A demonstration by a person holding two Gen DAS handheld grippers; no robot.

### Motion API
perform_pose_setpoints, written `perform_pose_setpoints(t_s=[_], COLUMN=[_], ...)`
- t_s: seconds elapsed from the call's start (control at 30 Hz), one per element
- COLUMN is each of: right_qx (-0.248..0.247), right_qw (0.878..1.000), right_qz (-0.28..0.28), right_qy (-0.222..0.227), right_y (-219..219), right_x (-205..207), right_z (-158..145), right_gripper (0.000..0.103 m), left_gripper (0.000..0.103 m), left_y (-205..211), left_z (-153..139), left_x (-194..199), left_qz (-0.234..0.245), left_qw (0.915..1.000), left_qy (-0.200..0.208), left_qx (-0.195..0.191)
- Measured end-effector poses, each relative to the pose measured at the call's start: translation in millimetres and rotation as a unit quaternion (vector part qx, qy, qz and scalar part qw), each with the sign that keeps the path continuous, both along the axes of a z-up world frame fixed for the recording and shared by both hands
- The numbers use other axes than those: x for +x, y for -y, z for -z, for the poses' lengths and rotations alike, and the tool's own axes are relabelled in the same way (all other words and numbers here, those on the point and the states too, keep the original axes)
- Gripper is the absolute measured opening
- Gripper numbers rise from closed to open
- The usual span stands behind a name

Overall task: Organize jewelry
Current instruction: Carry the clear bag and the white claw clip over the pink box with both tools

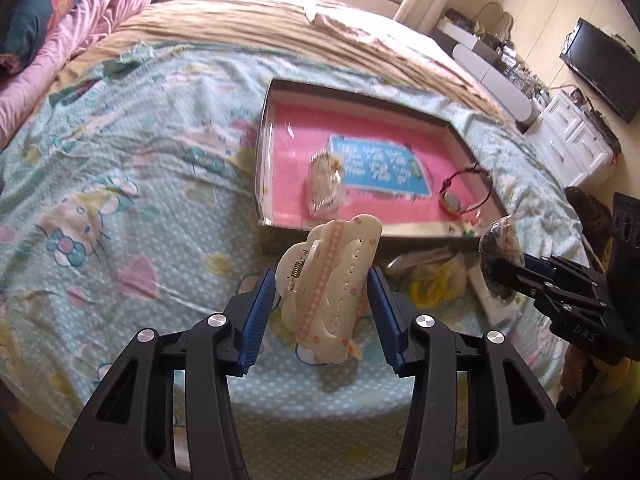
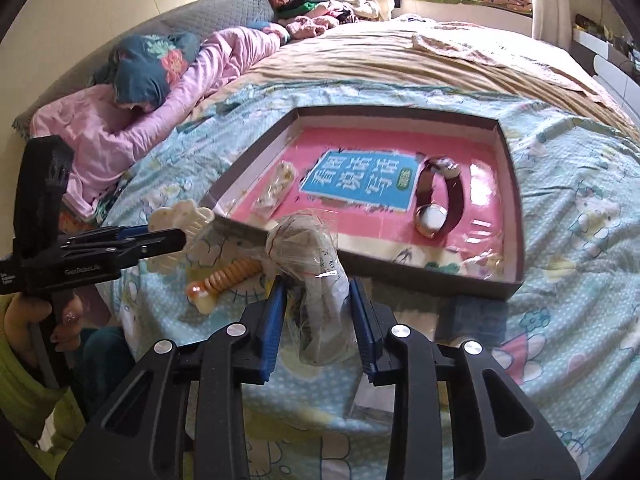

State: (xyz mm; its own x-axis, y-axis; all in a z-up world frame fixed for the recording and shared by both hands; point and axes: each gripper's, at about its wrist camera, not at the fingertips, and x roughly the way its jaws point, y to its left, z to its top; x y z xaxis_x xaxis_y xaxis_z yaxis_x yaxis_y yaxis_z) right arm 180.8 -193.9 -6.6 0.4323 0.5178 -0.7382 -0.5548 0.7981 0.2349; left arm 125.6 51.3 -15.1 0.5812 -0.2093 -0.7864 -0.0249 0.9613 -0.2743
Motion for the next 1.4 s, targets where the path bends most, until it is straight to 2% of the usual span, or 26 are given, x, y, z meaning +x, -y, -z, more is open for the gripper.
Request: perform_pose_setpoints(t_s=[0.13,0.2,0.33,0.9,1.17,1.4], right_qx=[0.012,0.017,0.027,0.046,0.056,0.063], right_qw=[1.0,1.0,0.999,0.99,0.987,0.985], right_qz=[0.012,0.02,0.039,0.114,0.142,0.156], right_qy=[0.005,0.009,0.018,0.061,0.059,0.042], right_y=[8,14,27,80,95,100], right_x=[6,9,16,45,60,69], right_z=[-10,-14,-22,-51,-51,-43], right_gripper=[0.031,0.031,0.03,0.03,0.03,0.03], left_gripper=[0.039,0.031,0.03,0.03,0.03,0.03], left_y=[3,3,2,33,56,74], left_z=[-9,-12,-18,-45,-47,-34], left_x=[2,5,10,51,79,100], left_qz=[-0.002,-0.004,-0.002,0.032,0.06,0.078], left_qw=[0.9999,0.9999,0.9996,0.9981,0.9968,0.9962], left_qy=[0.009,0.013,0.016,0.048,0.05,0.038], left_qx=[-0.003,-0.009,-0.025,-0.02,-0.015,-0.009])
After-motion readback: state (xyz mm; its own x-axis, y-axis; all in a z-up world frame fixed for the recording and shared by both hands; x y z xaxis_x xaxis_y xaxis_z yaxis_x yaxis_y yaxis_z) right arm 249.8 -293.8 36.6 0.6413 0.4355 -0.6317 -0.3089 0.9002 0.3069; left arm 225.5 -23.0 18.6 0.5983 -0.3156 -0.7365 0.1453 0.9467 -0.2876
